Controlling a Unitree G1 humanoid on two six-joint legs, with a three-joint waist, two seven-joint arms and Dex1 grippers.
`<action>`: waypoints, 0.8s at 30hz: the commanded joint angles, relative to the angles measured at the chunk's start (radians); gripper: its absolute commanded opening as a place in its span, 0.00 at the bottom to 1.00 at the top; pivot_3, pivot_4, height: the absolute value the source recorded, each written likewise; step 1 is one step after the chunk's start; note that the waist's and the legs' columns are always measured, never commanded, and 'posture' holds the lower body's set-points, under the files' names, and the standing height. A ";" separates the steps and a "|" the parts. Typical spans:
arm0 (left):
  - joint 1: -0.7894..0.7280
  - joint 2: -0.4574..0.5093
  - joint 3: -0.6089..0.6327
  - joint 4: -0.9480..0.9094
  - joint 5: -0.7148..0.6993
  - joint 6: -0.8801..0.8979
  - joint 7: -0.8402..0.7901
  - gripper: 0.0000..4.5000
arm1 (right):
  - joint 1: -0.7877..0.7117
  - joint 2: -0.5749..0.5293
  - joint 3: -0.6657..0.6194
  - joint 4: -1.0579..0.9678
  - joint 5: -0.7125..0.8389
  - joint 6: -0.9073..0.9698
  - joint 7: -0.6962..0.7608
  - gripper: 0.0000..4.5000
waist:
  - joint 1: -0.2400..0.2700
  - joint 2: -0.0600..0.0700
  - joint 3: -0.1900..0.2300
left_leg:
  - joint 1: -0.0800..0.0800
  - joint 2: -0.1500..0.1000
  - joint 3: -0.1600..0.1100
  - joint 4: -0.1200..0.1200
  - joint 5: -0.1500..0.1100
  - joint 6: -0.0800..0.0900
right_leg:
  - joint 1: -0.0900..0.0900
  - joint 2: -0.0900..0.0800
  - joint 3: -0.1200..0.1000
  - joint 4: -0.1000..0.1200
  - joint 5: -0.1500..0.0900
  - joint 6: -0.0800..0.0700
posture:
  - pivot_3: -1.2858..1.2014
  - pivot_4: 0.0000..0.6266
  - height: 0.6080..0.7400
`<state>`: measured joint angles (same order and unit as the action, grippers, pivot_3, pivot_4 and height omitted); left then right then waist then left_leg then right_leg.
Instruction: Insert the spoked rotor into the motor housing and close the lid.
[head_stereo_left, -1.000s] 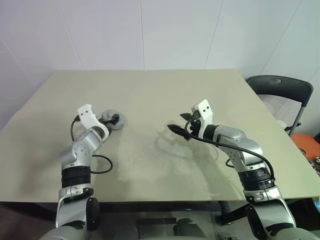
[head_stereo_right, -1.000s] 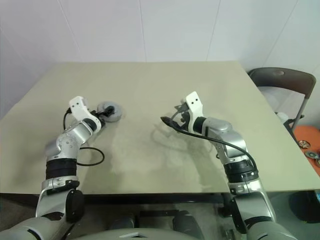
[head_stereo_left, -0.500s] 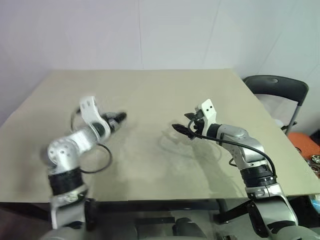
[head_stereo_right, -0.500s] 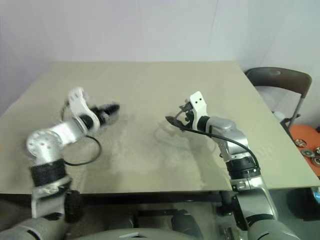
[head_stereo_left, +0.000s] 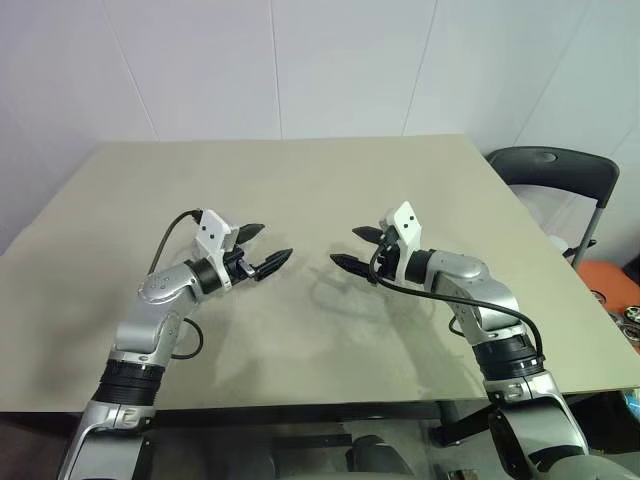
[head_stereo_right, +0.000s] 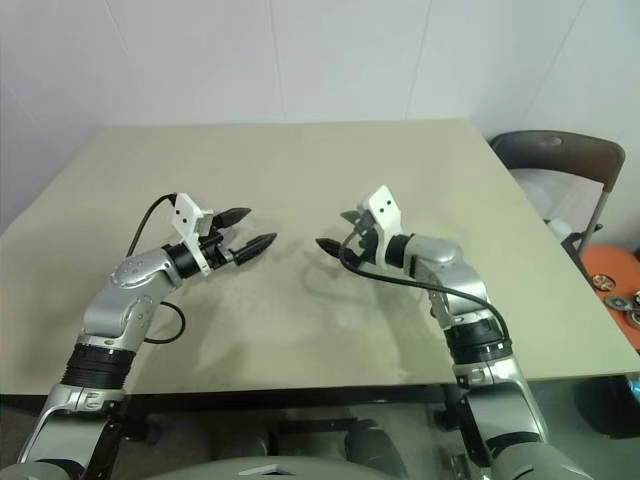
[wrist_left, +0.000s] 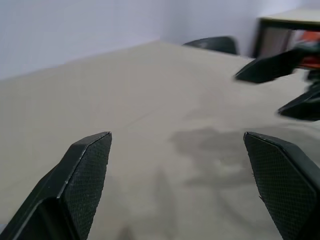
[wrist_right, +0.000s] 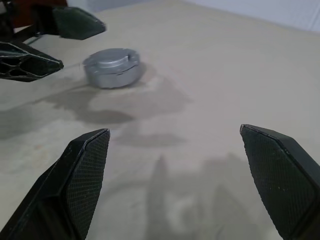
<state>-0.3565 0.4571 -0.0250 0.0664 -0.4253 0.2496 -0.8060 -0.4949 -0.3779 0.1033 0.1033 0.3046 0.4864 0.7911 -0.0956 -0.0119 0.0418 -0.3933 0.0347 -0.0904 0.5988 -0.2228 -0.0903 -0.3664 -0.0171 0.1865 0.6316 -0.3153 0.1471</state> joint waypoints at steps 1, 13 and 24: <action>0.020 0.005 0.005 -0.020 -0.021 -0.032 -0.083 1.00 | 0.024 -0.018 -0.025 -0.074 0.035 0.005 0.025 0.98 | -0.002 0.000 0.000 | 0.000 0.000 0.000 0.000 0.000 0.000 | 0.000 0.000 0.000 0.000 0.000 0.000 | 0.52 0.00 1.00; -0.010 -0.014 0.006 0.038 0.042 -0.092 -0.099 1.00 | 0.063 -0.045 -0.087 -0.155 0.045 0.036 -0.042 0.99 | 0.000 0.000 0.000 | 0.001 0.000 0.000 0.002 0.000 0.000 | 0.001 0.000 0.000 0.001 0.000 0.000 | 0.52 0.00 1.00; -0.065 -0.054 -0.017 0.140 0.133 -0.178 -0.088 1.00 | 0.041 -0.055 -0.058 -0.142 0.013 0.017 -0.052 0.99 | -0.001 0.000 0.000 | 0.001 0.000 0.000 0.002 0.000 0.000 | 0.002 0.000 0.000 0.001 0.000 0.000 | 0.52 0.00 1.00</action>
<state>-0.4002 0.4037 -0.0295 0.1943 -0.3160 0.1113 -0.8922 -0.4245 -0.4229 0.0456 -0.0180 0.3280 0.5277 0.7394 -0.0963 -0.0120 0.0417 -0.3916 0.0347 -0.0907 0.6008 -0.2228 -0.0902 -0.3646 -0.0168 0.1866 0.6326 -0.3153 0.1471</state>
